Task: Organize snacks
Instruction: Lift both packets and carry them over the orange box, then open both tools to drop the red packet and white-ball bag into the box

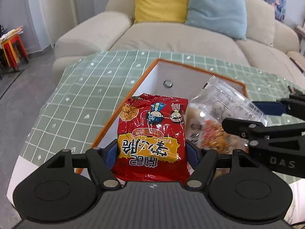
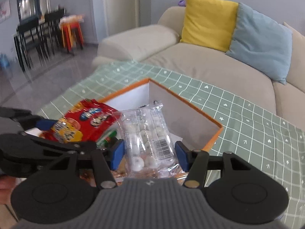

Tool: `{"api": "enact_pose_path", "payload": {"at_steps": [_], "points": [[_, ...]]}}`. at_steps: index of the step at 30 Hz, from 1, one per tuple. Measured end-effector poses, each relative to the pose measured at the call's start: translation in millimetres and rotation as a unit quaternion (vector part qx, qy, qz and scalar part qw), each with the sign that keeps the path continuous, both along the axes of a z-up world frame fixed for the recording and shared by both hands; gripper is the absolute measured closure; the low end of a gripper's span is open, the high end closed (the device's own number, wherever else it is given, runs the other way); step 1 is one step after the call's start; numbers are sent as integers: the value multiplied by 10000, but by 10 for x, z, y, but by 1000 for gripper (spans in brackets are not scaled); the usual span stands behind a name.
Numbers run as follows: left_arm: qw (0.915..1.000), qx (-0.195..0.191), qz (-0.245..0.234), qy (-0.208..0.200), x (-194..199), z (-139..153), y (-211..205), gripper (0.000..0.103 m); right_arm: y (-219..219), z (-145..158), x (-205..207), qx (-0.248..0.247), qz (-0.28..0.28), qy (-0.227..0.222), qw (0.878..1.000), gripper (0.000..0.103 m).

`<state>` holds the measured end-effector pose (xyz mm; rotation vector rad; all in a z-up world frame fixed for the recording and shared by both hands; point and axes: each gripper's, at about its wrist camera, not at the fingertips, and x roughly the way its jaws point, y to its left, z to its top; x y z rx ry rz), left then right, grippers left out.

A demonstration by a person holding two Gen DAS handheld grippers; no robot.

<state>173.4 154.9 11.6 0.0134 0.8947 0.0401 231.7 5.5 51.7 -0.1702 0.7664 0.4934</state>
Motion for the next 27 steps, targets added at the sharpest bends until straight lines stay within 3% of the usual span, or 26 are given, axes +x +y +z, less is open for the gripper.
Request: {"api": "enact_pose_path", "payload": {"at_steps": [9,16,23,27], "points": [[9966,607,-383,408,96,-223,-56,22,222,-381,261,-843,276,103,9960,47],[9920,887,-442,780,171,-406,-92,22,383,-567,252,-1388,653,-70,9881,46],[9901,894,-448,987,199,-497,-90,20,420,-637,300,-1355,722,-69,9881,43],[9903,950,-453,910,197,-488,-95,12,377,-609,336,-1206,621,5,9908,42]]}}
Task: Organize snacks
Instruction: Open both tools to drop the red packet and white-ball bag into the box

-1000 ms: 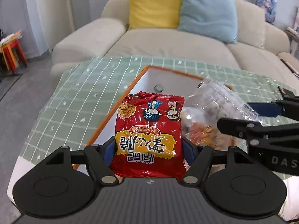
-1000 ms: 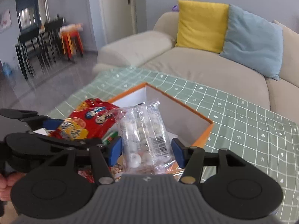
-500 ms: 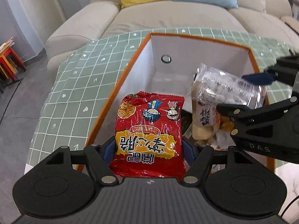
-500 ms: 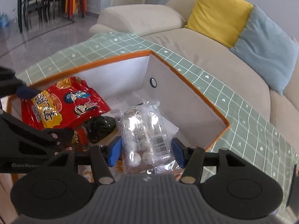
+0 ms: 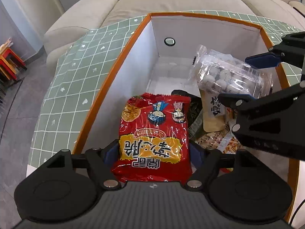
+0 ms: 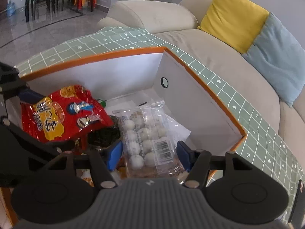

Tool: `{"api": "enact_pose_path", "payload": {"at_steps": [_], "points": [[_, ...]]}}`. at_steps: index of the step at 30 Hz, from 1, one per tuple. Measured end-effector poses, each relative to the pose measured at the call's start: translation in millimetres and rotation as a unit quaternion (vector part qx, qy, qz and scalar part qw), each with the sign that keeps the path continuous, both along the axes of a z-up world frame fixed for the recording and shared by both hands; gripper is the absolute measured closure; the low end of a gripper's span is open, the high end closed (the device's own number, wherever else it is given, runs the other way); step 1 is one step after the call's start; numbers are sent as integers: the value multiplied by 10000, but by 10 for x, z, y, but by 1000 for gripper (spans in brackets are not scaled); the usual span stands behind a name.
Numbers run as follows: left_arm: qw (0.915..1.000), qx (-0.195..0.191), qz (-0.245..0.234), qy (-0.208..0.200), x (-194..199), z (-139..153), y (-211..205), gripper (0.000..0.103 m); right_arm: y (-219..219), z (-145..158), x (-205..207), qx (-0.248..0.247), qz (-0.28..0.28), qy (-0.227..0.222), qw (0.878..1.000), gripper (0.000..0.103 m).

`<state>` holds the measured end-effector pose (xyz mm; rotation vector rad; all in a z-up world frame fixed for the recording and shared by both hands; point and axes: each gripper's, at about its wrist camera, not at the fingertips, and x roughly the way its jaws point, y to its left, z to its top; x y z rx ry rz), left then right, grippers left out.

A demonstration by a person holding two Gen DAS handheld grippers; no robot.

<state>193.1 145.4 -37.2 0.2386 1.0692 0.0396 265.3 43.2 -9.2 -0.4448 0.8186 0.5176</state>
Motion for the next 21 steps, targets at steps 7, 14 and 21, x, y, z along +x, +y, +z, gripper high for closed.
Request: {"api": "enact_pose_path", "payload": {"at_steps": [7,14,21], "points": [[9990,-142,207,-380,-137,134,1,9,-105,180,-38,347,-217,-62,9991,30],[9960,-162,190,-854,-345,361,-85,8,-270,415,-152,662,-471,-154,9966,17],[9906,-734,290,-1119,-464,615,-56,8,-543,623,-296,1133,-843,-114,9899,11]]}}
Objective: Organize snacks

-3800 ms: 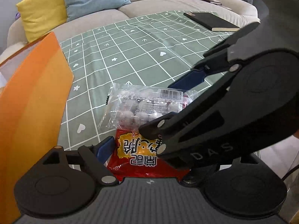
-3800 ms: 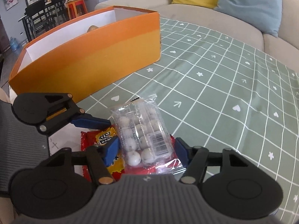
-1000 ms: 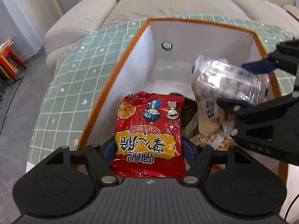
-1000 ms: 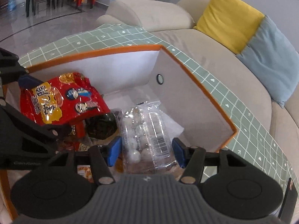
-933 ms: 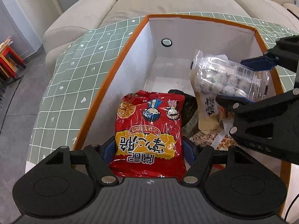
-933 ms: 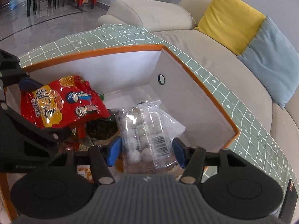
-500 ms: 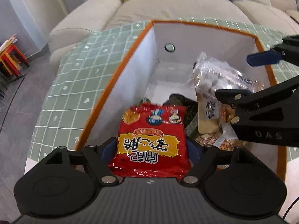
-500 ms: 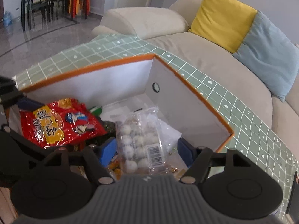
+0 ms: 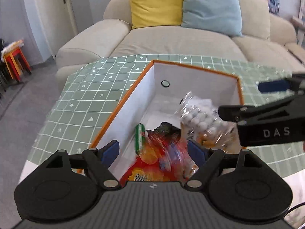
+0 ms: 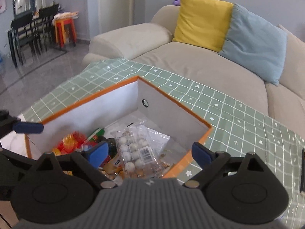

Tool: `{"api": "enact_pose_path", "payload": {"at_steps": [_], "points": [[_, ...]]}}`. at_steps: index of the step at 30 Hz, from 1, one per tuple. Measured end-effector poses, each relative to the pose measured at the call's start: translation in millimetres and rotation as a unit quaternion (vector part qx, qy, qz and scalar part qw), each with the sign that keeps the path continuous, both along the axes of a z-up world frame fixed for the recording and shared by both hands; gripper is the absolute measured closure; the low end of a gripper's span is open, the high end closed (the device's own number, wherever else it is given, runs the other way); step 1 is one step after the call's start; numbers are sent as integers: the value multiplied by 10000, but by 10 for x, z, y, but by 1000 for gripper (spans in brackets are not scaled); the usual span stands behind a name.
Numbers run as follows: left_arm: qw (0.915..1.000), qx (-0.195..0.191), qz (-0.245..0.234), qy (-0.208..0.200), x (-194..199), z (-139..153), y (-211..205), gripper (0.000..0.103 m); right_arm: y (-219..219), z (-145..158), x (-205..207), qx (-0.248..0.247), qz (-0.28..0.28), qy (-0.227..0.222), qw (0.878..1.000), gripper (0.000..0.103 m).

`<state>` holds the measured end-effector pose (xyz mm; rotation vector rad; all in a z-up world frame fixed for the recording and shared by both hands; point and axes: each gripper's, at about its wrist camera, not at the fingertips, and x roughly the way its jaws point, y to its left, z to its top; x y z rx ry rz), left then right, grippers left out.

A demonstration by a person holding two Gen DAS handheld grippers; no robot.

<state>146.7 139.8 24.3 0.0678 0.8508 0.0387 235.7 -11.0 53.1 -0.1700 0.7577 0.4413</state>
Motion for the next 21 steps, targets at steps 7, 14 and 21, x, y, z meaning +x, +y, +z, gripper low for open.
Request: {"api": "enact_pose_path", "payload": {"at_steps": [7,14,21], "points": [[9986,-52,288,-450,-188,254,-5,8,-342,230,-274,551,-321,-122,9979,9],[9901,23,341,-1361,-601,595,-198,8,-671,473,-752,930,-422,-614,9929,4],[9777,379,243,-2051,-969,745,-509,8,-916,577,-1264,927,-664,-1181,9864,4]]}}
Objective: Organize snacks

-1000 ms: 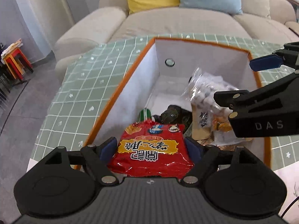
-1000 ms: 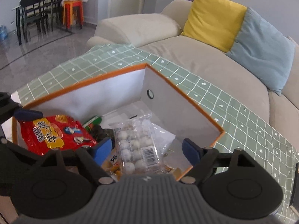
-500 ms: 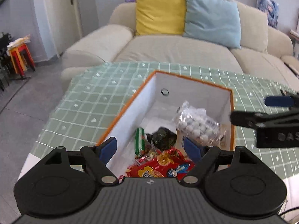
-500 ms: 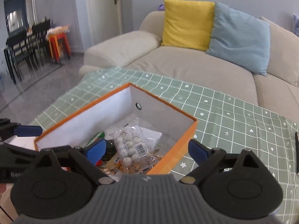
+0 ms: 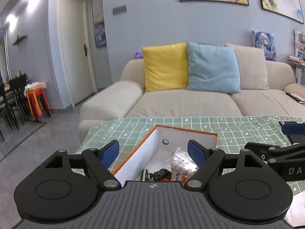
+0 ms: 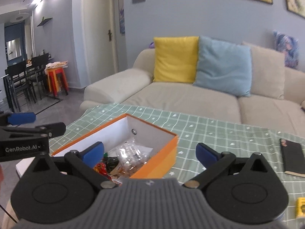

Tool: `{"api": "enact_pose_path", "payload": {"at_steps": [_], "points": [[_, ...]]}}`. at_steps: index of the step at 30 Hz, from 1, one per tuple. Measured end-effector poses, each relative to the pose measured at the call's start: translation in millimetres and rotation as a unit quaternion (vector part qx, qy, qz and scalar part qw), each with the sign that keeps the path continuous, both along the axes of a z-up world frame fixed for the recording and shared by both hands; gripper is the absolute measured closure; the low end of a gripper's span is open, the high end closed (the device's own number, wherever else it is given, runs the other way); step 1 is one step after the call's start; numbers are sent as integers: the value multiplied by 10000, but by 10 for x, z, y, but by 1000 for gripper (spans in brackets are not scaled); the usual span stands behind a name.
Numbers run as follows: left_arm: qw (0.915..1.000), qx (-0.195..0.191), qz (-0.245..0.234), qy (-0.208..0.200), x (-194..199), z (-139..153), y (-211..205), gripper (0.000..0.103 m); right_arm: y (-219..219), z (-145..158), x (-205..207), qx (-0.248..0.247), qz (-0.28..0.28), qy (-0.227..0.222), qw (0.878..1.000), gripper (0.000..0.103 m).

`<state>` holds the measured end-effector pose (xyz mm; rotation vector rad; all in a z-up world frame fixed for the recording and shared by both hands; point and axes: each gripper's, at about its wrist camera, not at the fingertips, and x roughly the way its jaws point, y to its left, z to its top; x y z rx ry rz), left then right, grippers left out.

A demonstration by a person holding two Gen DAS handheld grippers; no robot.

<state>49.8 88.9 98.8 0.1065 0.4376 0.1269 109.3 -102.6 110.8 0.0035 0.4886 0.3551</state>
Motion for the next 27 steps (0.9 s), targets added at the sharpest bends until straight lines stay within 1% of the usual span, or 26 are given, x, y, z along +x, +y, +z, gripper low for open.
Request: {"api": "enact_pose_path", "payload": {"at_steps": [2,5,8,11,13,18,22,27], "points": [[10000,14,-27,-81,-76,4,-67,8,-46,-2,-110,-34,-77,-94,9999,4],[10000,-8,4,-90,-168,-35,-137,8,-103,-23,-280,-25,-162,-176,9997,4],[10000,30,64,5,-222,-108,-188,8,-158,-69,-426,-53,-193,-219,9996,4],[9995,256,26,157,-254,-202,-265,8,-203,-136,-548,-137,-209,-230,9994,4],[9991,304,12,306,-253,-270,-304,8,-248,-186,-596,-173,-261,-198,9993,4],[9980,157,94,598,-248,-465,-339,8,-358,-334,-631,-212,-442,28,9988,4],[9968,26,144,789,-243,-602,-356,8,-354,-490,-615,-270,-481,261,9981,4],[9942,-17,150,1063,-234,-732,-361,8,-306,-591,-601,-419,-449,286,9977,4]]}}
